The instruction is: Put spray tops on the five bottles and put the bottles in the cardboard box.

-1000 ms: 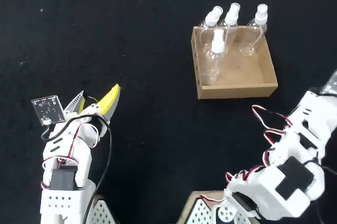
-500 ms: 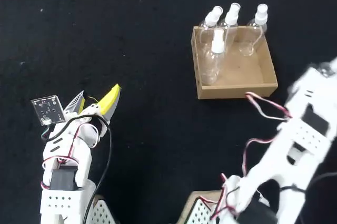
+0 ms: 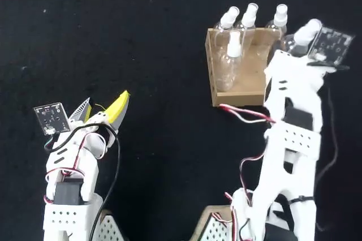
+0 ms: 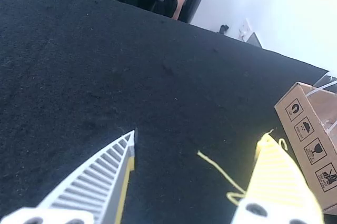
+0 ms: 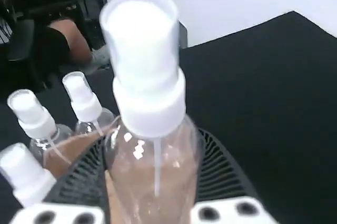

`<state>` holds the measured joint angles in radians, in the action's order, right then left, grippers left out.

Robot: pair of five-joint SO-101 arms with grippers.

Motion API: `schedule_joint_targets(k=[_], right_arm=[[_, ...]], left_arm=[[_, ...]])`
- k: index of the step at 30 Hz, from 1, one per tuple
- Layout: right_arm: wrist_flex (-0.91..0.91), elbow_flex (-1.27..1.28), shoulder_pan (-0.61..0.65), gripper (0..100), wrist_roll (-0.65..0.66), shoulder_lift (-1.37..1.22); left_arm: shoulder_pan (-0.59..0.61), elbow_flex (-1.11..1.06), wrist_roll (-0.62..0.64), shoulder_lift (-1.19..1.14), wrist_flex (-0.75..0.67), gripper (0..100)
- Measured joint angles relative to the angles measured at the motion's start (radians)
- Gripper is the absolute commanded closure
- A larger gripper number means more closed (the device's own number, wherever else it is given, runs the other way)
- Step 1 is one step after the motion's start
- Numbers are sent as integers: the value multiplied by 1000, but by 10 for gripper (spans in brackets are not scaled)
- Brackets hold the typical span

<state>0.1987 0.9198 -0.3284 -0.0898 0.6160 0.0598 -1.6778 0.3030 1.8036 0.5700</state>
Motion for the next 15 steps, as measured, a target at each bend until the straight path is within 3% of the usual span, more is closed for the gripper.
schedule_joint_targets(k=[7, 15], right_arm=[[-325, 206, 8, 987, 86, -6], [-388, 176, 8, 987, 114, -241]], left_arm=[[0, 0, 0, 0, 0, 657], [0, 0, 0, 0, 0, 657]])
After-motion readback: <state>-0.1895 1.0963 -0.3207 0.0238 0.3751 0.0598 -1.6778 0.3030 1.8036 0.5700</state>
